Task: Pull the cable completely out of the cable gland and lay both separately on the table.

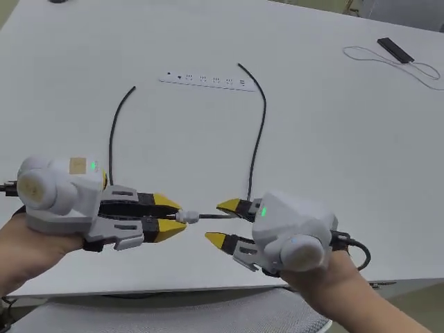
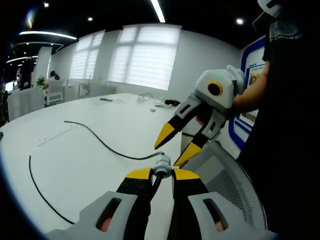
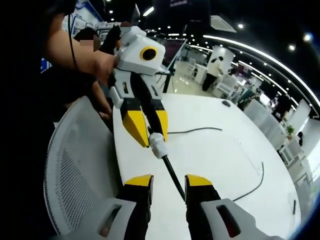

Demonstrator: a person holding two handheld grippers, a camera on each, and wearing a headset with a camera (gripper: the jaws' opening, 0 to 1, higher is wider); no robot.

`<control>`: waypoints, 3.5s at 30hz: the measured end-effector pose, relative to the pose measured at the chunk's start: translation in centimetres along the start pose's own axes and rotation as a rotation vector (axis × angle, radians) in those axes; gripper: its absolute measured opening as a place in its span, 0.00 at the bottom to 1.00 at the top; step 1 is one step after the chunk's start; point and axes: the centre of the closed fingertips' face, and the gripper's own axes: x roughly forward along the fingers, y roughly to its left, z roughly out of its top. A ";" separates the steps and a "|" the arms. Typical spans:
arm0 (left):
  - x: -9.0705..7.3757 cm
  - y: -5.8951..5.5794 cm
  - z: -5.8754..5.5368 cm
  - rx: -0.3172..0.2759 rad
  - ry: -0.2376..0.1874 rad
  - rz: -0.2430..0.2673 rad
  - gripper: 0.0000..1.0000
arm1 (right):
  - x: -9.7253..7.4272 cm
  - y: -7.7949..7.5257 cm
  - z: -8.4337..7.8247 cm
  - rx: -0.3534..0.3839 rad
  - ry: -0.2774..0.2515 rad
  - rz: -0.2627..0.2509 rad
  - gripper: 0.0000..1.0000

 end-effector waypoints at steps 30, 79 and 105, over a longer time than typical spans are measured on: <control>0.8 2.1 0.7 -0.034 -0.003 0.051 0.15 | 1.7 -1.9 1.3 -0.121 0.010 -0.049 0.01; 0.9 2.5 2.9 -0.064 -0.066 0.108 0.15 | -0.6 -7.5 -10.0 0.804 0.077 -0.249 0.00; 0.0 3.7 2.4 -0.085 -0.055 0.115 0.15 | -2.8 -6.9 -5.3 0.626 -0.003 -0.212 0.05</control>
